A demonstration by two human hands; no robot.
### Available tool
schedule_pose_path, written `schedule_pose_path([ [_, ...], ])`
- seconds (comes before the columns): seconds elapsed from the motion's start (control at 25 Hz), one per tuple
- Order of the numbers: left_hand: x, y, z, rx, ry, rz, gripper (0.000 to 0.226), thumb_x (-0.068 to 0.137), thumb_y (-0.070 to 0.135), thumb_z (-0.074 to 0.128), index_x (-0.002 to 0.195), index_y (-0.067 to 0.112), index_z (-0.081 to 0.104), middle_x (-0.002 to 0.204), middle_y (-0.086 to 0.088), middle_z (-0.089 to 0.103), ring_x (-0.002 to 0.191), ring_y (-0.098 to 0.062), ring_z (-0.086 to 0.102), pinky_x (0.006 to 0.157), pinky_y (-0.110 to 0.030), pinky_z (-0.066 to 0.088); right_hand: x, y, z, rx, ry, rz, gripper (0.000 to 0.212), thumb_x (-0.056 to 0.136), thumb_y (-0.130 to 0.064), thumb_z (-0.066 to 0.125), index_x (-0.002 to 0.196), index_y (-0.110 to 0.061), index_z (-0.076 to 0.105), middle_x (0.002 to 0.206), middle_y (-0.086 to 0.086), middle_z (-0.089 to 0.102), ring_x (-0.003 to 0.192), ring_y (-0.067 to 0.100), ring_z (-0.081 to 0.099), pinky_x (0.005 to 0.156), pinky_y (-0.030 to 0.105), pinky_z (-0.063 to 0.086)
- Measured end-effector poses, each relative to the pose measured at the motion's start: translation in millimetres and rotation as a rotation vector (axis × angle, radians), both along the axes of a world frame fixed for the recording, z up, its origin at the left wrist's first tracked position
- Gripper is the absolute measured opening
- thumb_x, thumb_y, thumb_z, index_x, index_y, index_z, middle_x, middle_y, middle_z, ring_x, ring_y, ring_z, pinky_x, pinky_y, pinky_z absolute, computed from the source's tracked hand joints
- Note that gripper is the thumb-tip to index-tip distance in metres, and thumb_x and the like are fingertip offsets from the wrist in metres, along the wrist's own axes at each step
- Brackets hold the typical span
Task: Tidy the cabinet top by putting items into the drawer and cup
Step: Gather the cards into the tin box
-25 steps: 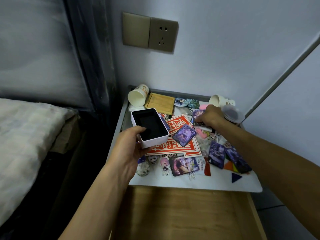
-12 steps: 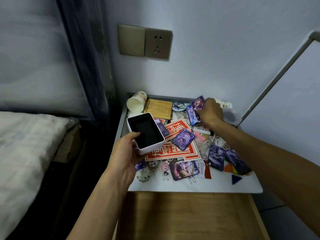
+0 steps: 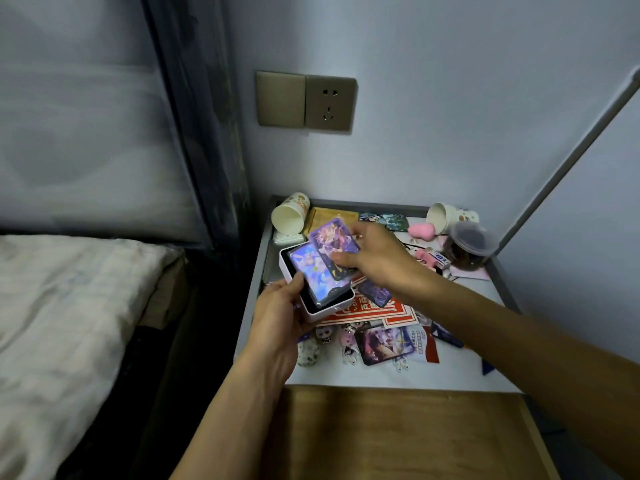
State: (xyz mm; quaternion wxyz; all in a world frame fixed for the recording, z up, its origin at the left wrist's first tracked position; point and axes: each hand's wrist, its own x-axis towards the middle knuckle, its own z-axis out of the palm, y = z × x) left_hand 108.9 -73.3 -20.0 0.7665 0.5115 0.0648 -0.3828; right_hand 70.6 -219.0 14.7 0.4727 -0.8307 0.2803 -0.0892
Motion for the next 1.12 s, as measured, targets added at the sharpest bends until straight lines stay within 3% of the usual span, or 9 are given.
schedule_pose_path([
  [0.12, 1.7, 2.8, 1.5, -0.026, 0.012, 0.004, 0.02, 0.099, 0.013, 0.051, 0.11, -0.002, 0.059, 0.077, -0.011, 0.074, 0.059, -0.019, 0.07, 0.05, -0.031, 0.058, 4.9, 6.1, -0.2, 0.117, -0.003, -0.019, 0.021, 0.082, -0.007, 0.075, 0.092, -0.021, 0.062, 0.093, 0.004, 0.074, 0.081, 0.017, 0.071, 0.078, 0.036, 0.059],
  [0.24, 5.0, 4.8, -0.5, -0.021, 0.007, 0.007, 0.025, 0.098, 0.013, 0.053, 0.114, -0.005, 0.059, 0.088, -0.015, 0.074, 0.06, -0.02, 0.07, 0.049, -0.029, 0.057, 8.9, 13.6, -2.5, 0.128, 0.008, -0.017, 0.026, 0.082, -0.006, 0.075, 0.086, -0.025, 0.057, 0.093, 0.006, 0.073, 0.082, 0.021, 0.072, 0.08, 0.042, 0.059],
  [0.36, 8.5, 5.4, -5.6, 0.003, 0.001, 0.032, 0.03, 0.098, 0.012, 0.053, 0.121, -0.006, 0.057, 0.094, -0.017, 0.073, 0.064, -0.021, 0.07, 0.051, -0.03, 0.058, 13.2, 19.4, -5.8, -0.029, 0.009, -0.002, 0.03, 0.076, -0.014, 0.081, 0.095, -0.023, 0.059, 0.092, 0.001, 0.071, 0.081, 0.018, 0.069, 0.077, 0.035, 0.057],
  [0.44, 8.2, 4.8, -6.7, 0.012, -0.021, 0.049, 0.028, 0.099, 0.011, 0.051, 0.121, -0.006, 0.057, 0.085, -0.013, 0.072, 0.061, -0.019, 0.069, 0.05, -0.028, 0.057, 11.6, 26.1, -1.4, -0.212, 0.082, 0.066, 0.033, 0.076, -0.024, 0.081, 0.1, -0.023, 0.057, 0.085, -0.004, 0.065, 0.07, 0.01, 0.061, 0.057, 0.018, 0.044],
  [0.52, 5.7, 3.5, -6.8, 0.013, -0.04, 0.057, 0.027, 0.1, 0.011, 0.049, 0.12, -0.005, 0.058, 0.08, -0.009, 0.071, 0.06, -0.017, 0.069, 0.05, -0.027, 0.057, 10.1, 32.0, 2.3, -0.393, 0.156, 0.141, 0.026, 0.082, -0.031, 0.075, 0.096, -0.02, 0.055, 0.082, -0.001, 0.058, 0.068, 0.015, 0.053, 0.046, 0.017, 0.029],
  [0.6, 3.9, 1.9, -7.3, 0.01, -0.042, 0.06, 0.027, 0.101, 0.013, 0.048, 0.12, -0.003, 0.058, 0.077, -0.006, 0.072, 0.058, -0.016, 0.069, 0.051, -0.028, 0.058, 9.9, 35.1, 4.9, -0.461, 0.161, 0.177, 0.018, 0.093, -0.031, 0.062, 0.089, -0.015, 0.056, 0.074, -0.002, 0.051, 0.064, 0.016, 0.048, 0.045, 0.019, 0.024],
  [0.76, 3.9, 0.9, -8.7, -0.007, -0.034, 0.069, 0.026, 0.101, 0.013, 0.047, 0.121, -0.001, 0.057, 0.08, -0.007, 0.072, 0.058, -0.015, 0.069, 0.058, -0.031, 0.058, 10.7, 35.0, 5.8, -0.444, 0.205, 0.186, 0.043, 0.098, -0.024, 0.053, 0.057, -0.014, 0.046, 0.055, -0.001, 0.043, 0.049, 0.01, 0.04, 0.047, 0.026, 0.027],
  [0.92, 4.3, 1.5, -5.7, -0.037, -0.01, 0.047, 0.02, 0.1, 0.011, 0.049, 0.112, 0.001, 0.061, 0.074, -0.007, 0.073, 0.058, -0.016, 0.07, 0.061, -0.034, 0.058, 13.2, 25.7, 8.1, -0.365, 0.202, 0.164, 0.031, 0.086, -0.032, 0.072, 0.071, -0.004, 0.07, 0.067, 0.008, 0.067, 0.061, 0.017, 0.06, 0.054, 0.027, 0.041],
  [1.12, 2.5, 2.4, -1.7, -0.013, -0.025, 0.021, 0.015, 0.098, 0.011, 0.053, 0.104, 0.001, 0.063, 0.072, -0.008, 0.073, 0.058, -0.017, 0.07, 0.058, -0.032, 0.058, 14.0, 25.3, 1.2, -0.338, 0.233, 0.125, 0.027, 0.082, -0.034, 0.075, 0.081, -0.007, 0.074, 0.078, 0.007, 0.073, 0.074, 0.021, 0.068, 0.067, 0.033, 0.052],
])
